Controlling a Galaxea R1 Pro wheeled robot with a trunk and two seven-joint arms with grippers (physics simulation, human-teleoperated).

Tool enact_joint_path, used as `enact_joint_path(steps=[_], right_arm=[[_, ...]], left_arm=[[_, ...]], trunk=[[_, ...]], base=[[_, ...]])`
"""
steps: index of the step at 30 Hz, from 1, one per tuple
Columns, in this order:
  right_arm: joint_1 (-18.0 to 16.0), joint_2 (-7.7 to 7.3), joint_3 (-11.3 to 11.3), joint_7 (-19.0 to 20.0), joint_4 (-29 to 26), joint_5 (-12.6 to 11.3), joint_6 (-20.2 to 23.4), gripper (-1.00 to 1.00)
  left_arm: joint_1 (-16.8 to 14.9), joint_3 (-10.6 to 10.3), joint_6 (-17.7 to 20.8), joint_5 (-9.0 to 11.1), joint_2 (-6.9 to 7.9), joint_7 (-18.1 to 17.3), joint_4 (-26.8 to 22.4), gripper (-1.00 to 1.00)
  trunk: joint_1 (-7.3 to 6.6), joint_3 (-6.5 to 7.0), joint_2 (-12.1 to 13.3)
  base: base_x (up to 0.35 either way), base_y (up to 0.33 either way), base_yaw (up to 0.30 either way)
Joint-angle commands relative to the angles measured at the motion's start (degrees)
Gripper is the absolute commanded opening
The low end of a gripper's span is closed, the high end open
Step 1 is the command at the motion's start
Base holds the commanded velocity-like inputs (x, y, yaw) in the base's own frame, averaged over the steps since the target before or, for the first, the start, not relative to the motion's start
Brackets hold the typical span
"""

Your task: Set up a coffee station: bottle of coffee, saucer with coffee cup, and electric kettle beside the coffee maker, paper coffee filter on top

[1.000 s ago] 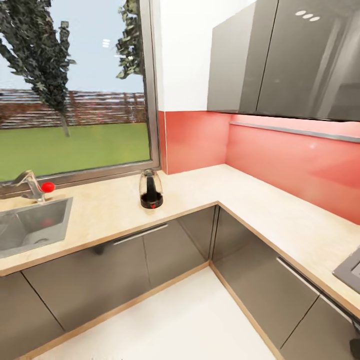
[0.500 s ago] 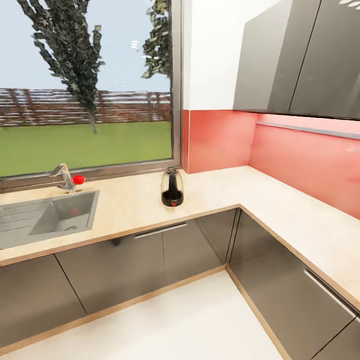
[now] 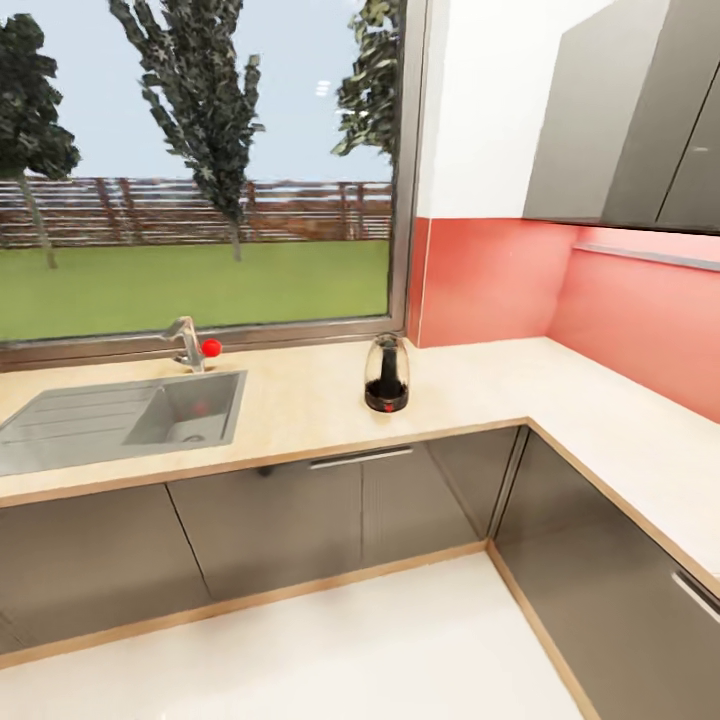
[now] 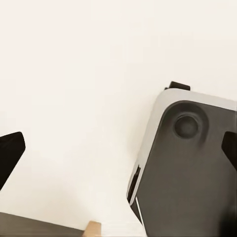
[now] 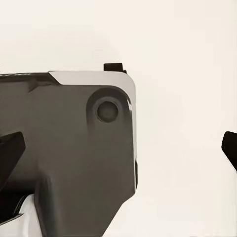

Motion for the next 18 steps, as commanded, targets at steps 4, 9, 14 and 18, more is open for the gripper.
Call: enact_joint_path(steps=[4,9,14,18], right_arm=[[0.0,0.0,-0.5,0.0,-0.2,0.6,0.3,1.0],[0.0,-0.08,-0.5,0.1,-2.8,0.6,0.3,1.0],[0.0,-0.07,-0.6,0.1,-8.4,0.5,0.3,1.0],[0.0,0.21,-0.7,0.3,-14.2,0.2,0.3,1.0]], left_arm=[[-0.1,-0.5,-0.2,0.4,-0.14,0.2,0.0,1.0],[-0.1,-0.8,-0.1,0.0,-0.42,0.1,0.0,1.0],[-0.1,-1.1,-0.1,-0.2,-0.48,0.1,0.0,1.0],[-0.1,-1.2,-0.2,-0.2,-0.43,0.1,0.0,1.0]], trunk=[[0.02,-0.17,-0.1],[0.02,-0.2,-0.1],[0.02,-0.2,-0.1],[0.02,-0.2,-0.1]], base=[[0.0,0.0,0.229],[0.0,0.0,0.058],[0.0,0.0,0.006],[0.0,0.0,0.0]])
